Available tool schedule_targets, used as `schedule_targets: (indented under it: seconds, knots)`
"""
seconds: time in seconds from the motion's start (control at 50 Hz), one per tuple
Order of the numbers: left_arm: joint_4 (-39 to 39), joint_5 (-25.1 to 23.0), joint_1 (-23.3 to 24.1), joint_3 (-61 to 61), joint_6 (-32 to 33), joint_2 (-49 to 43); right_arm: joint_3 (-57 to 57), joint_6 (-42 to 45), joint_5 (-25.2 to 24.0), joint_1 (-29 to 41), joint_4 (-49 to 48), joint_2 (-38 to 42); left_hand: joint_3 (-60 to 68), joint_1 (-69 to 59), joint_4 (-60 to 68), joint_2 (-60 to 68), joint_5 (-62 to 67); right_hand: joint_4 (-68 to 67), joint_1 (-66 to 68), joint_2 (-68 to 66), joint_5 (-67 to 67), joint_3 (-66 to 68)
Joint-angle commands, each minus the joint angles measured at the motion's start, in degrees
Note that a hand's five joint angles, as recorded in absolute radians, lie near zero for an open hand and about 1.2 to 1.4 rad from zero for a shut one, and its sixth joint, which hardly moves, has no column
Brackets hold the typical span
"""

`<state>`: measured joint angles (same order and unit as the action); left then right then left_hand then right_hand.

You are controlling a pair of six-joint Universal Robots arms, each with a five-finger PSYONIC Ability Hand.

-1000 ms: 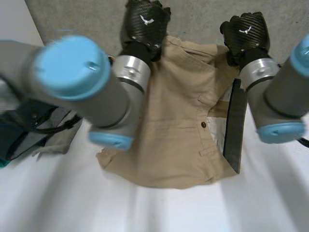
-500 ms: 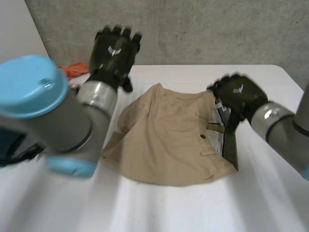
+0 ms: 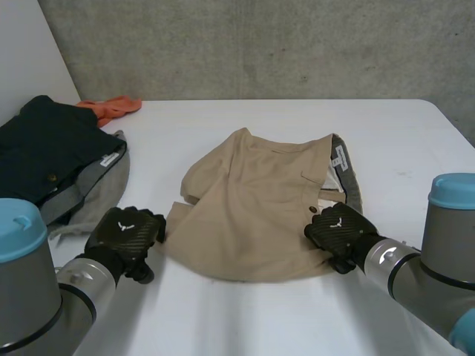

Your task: Fold the laundry.

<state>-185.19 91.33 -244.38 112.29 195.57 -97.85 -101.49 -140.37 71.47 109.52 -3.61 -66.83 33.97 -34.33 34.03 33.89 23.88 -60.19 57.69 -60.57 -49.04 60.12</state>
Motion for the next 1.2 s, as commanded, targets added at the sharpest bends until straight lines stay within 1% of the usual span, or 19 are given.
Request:
schedule_targets:
  seconds: [0.02,0.1,0.16,0.28,0.46,0.54,0.6,0.66,0.74,0.76,0.82,0.84,0.92,0.96,1.02,1.1,1.14,1.16,1.2]
  knots:
    - [-2.9,-6.7,-2.5,-1.4,0.3,-4.7,0.3,-0.7,5.4,-0.6,-5.4,0.8,-4.4,4.8,-4.5,-4.3,-4.3,-19.8,22.3,-19.4,-21.0,19.9]
    - [-6.1,-6.7,-2.5,-2.7,0.9,-8.1,0.2,-2.2,8.6,-0.8,-5.9,0.6,-3.2,3.6,-3.3,-3.2,-3.1,-19.8,22.3,-19.4,-21.0,19.9]
    - [-8.8,-6.9,-2.5,-3.7,1.0,-10.3,0.2,-5.7,11.1,-0.9,-6.5,0.3,-2.1,2.4,-2.1,-2.0,-2.0,-19.8,22.3,-19.4,-21.0,19.9]
    - [-12.4,-7.1,-2.2,-6.2,1.9,-14.6,0.5,-10.0,13.8,-1.1,-6.6,-1.1,6.0,-5.6,5.9,6.1,6.1,-19.8,22.3,-19.4,-21.0,19.9]
    - [-12.8,-7.3,-0.2,-11.4,2.9,-20.4,0.6,-10.5,14.0,-1.1,-6.4,-2.5,28.2,-27.8,28.1,28.3,28.3,-19.8,22.3,-19.4,-21.0,19.9]
    - [-12.2,-7.1,1.9,-12.6,3.1,-20.8,0.9,-10.5,14.0,-1.1,-6.3,-2.8,46.0,-45.6,45.9,46.1,46.1,-19.8,22.3,-19.4,-21.0,19.9]
    - [-11.4,-6.7,2.3,-12.8,3.1,-19.6,1.5,-10.5,14.2,-1.1,-6.0,-3.3,46.0,-45.7,46.0,46.1,46.1,-19.8,22.3,-19.4,-21.0,19.9]
    - [-9.9,-6.3,2.3,-12.7,2.9,-15.1,2.0,-9.4,14.1,-1.1,-4.8,-5.0,46.0,-45.7,46.0,46.1,46.1,-19.8,22.3,-19.4,-21.0,19.9]
    - [-6.0,-6.2,1.8,-12.4,2.8,-7.7,4.0,-7.1,14.1,-1.0,1.2,-8.7,46.0,-45.7,46.0,46.1,46.1,-19.8,22.3,-19.4,-21.0,19.9]
    - [-3.6,-6.2,1.9,-12.6,2.9,-4.2,5.9,-5.3,14.1,-1.1,5.3,-11.3,46.0,-45.7,46.0,46.1,46.1,-19.8,22.3,-19.4,-21.0,19.9]
    - [0.3,-5.9,1.8,-13.1,2.9,2.1,8.7,-2.8,14.0,-1.1,11.1,-15.3,46.0,-45.7,46.0,46.1,46.1,-19.8,22.3,-19.4,-21.0,19.9]
    - [2.7,-5.5,1.8,-13.8,2.9,6.6,10.8,-1.5,13.5,-1.1,14.3,-18.0,46.0,-45.7,46.0,46.1,46.1,-19.8,22.3,-19.4,-21.0,19.9]
    - [6.4,-4.1,1.8,-16.7,2.5,16.1,16.1,1.2,13.7,-2.2,18.5,-25.3,46.0,-45.7,46.0,46.1,46.1,-19.8,22.3,-19.4,-21.0,19.9]
    - [6.9,-3.8,1.7,-17.8,2.5,18.5,17.7,2.1,14.0,-2.5,19.2,-27.9,46.0,-45.7,46.0,46.1,46.1,-19.8,22.3,-19.4,-21.0,19.9]
    - [7.5,-3.4,1.6,-19.3,2.5,19.9,19.0,4.0,13.8,-2.8,20.6,-30.6,46.0,-45.7,46.0,46.1,46.1,-19.8,22.3,-19.4,-21.0,19.9]
    - [7.5,-3.4,2.1,-19.7,2.7,18.0,19.0,5.6,13.8,-2.9,22.1,-27.8,46.0,-45.7,46.0,46.1,46.1,-19.8,22.3,-19.4,-21.0,19.9]
    - [7.4,-3.3,2.2,-19.7,2.9,15.0,18.9,5.7,14.0,-2.1,22.2,-24.1,46.0,-45.7,46.0,46.1,46.1,-19.8,22.3,-19.4,-21.0,19.9]
    - [7.2,-3.2,2.3,-20.3,2.9,10.5,18.9,5.7,14.1,-1.9,22.2,-22.7,46.0,-45.7,46.0,46.1,46.1,-19.8,22.3,-19.4,-21.0,19.9]
    - [7.0,-3.2,2.5,-21.4,2.9,5.8,18.9,5.3,14.1,-1.2,21.7,-18.2,46.0,-45.7,46.0,46.1,46.1,-19.8,22.3,-19.4,-21.0,19.9]
